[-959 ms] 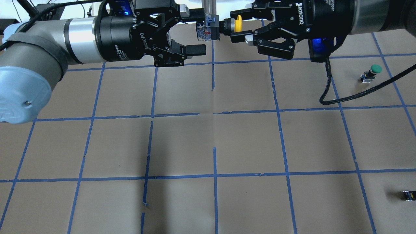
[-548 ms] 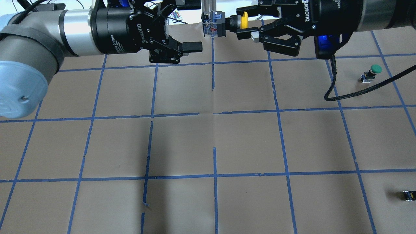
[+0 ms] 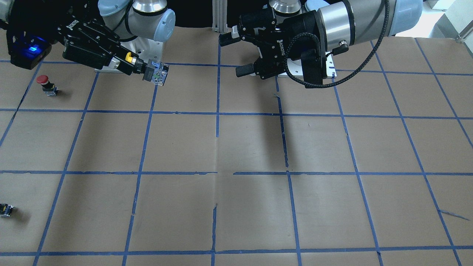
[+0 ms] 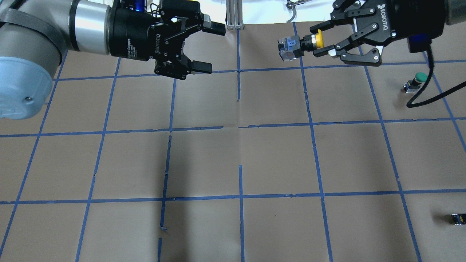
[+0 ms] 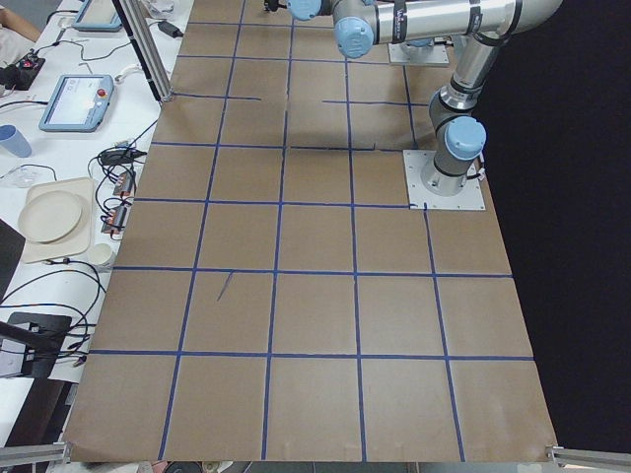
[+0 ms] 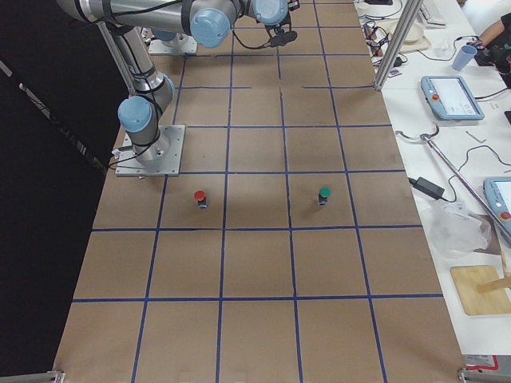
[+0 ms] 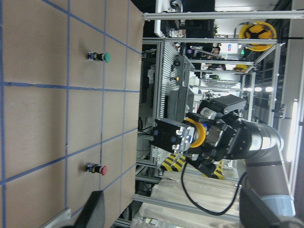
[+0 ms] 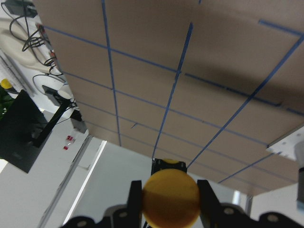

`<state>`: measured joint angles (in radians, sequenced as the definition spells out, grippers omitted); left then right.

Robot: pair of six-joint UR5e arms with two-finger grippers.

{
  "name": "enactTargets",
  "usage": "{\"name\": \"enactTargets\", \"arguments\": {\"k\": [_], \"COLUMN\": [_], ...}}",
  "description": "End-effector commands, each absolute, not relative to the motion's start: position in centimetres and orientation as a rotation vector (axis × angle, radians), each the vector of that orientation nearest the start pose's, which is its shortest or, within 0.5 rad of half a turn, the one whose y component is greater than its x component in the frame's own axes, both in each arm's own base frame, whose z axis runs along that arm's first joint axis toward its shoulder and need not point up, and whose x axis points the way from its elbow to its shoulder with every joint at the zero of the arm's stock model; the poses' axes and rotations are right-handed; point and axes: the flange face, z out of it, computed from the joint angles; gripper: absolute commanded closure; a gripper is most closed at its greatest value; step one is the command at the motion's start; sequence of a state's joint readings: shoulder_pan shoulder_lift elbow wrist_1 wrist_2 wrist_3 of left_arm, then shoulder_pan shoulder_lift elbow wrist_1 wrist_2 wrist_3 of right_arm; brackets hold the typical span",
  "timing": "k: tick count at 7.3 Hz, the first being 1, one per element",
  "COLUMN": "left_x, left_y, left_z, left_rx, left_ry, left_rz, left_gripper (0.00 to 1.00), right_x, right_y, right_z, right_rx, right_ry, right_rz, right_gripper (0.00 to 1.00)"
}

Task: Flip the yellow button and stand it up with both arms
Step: 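Carry the button away with the right gripper while the left gripper withdraws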

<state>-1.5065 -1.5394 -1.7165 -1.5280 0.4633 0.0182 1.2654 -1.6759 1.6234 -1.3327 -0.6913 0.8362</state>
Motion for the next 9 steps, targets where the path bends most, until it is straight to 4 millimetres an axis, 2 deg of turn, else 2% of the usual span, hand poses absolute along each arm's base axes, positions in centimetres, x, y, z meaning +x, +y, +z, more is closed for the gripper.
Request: {"name": "enactTargets", "arguments": {"k": [1, 2, 3, 4, 5, 6, 7, 8, 9], "left_x": [-17.0, -15.6, -14.7, -14.3, -13.6, -12.6, -11.9, -12.5, -12.6], "left_y": [-49.8, -50.0, -49.1, -48.3, -48.5, -49.5, -50.7, -52.0, -52.1], "left_z": [48.2, 48.0, 47.9, 48.4, 49.1, 50.6, 53.3, 53.4, 52.5], "left_rx": [0.056, 0.037, -0.132, -0.201, -0.206, -0.211, -0.163, -0.034, 0.015], "left_ry": [-2.401, -2.610, -2.862, -3.033, -3.111, -3.214, -3.209, -3.212, -3.186], "left_rz": [0.009, 0.014, 0.029, 0.040, 0.057, 0.090, 0.149, 0.039, -0.062], "left_gripper": [0.00, 0.00, 0.00, 0.00, 0.00, 0.00, 0.00, 0.00, 0.00], "right_x": [3.9, 1.9, 1.2, -0.1, -2.1, -4.7, -7.1, -8.9, -10.1], "right_y": [-46.4, -45.6, -45.2, -44.9, -44.7, -44.7, -44.2, -43.9, -43.7], "right_z": [50.1, 49.1, 48.6, 47.2, 44.8, 42.0, 39.9, 38.7, 38.0], "right_rx": [1.087, 0.901, 0.692, 0.536, 0.384, 0.227, 0.006, -0.248, -0.437], "right_ry": [2.394, 2.594, 2.698, 2.773, 2.834, 2.879, 2.940, 2.972, 2.999], "right_rz": [0.319, 0.305, 0.299, 0.315, 0.287, 0.203, 0.157, 0.111, 0.096], "right_gripper": [0.87, 0.87, 0.87, 0.87, 0.88, 0.88, 0.88, 0.88, 0.88]}}
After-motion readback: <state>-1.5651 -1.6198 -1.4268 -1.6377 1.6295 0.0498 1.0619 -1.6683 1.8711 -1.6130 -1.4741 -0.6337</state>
